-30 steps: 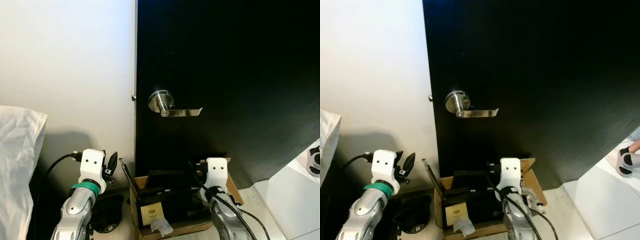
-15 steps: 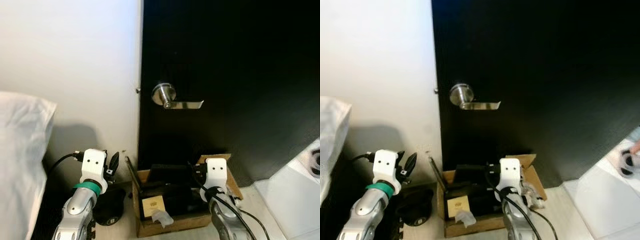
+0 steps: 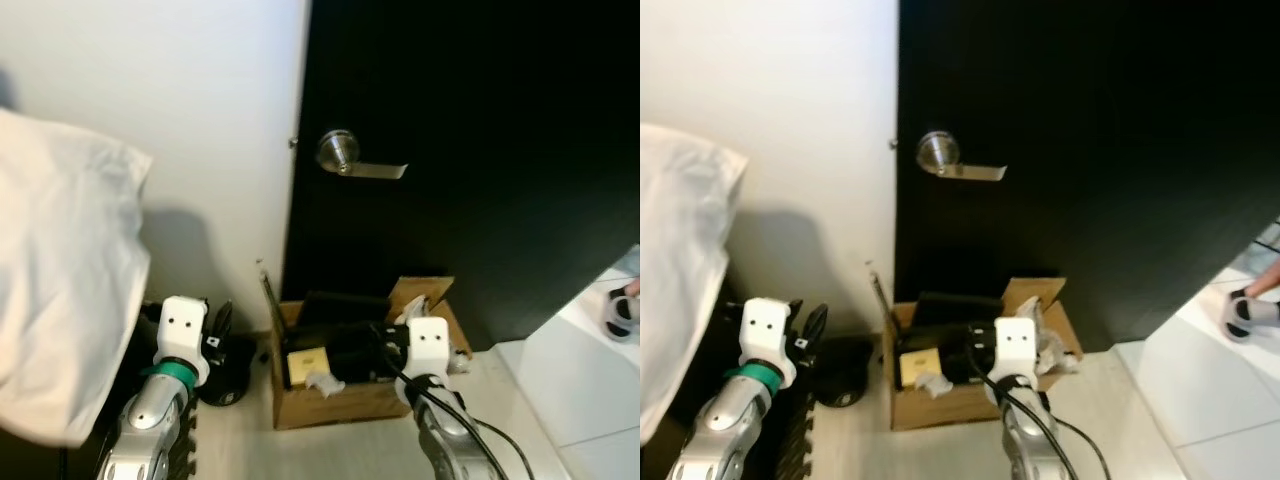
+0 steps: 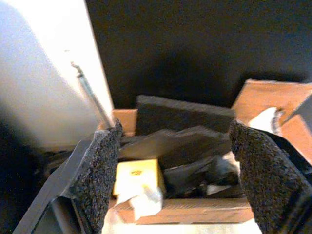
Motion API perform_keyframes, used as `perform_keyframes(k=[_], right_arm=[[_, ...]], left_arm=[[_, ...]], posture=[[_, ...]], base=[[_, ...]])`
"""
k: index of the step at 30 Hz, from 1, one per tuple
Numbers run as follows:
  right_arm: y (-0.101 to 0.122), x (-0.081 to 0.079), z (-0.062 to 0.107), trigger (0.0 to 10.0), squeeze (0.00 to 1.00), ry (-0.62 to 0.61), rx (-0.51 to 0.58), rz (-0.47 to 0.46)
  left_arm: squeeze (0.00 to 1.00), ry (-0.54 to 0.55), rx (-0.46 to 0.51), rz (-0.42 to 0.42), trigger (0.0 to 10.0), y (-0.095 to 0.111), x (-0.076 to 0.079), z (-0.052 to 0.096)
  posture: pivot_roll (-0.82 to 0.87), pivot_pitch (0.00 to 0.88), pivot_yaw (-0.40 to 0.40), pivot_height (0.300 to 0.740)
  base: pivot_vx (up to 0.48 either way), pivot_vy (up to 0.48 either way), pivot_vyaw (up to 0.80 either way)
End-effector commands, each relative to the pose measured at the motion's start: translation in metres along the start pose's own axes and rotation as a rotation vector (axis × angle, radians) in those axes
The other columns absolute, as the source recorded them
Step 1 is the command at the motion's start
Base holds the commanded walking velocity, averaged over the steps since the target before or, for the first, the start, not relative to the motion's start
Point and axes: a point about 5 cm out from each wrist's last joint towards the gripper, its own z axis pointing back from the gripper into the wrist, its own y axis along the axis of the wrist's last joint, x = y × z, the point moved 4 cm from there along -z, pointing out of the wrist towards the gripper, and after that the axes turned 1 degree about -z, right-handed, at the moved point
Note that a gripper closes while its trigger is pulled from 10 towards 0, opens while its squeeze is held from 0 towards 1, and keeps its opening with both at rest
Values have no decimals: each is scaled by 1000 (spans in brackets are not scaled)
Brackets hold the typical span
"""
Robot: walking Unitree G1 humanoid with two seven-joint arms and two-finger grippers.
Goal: Clean up the room
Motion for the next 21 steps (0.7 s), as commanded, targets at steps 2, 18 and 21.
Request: perform_keyframes(k=[2,18,21], right_arm=[[-9,8,3,10000,0,-26,-33,-2],[-12,8,4,10000,0,-32,-39,-7],[-12,8,5,10000,0,-34,-40,-8]], left_arm=[[0,-13,-16,2,10000,-4,4,1],[0,-20,-21,-4,10000,-4,4,1],[0,-22,-21,-4,10000,-4,4,1]], posture=[[46,0,1,740],[49,0,6,740],[50,0,12,740]], base=[[-296,0,0],[-296,0,0],[-286,0,0]])
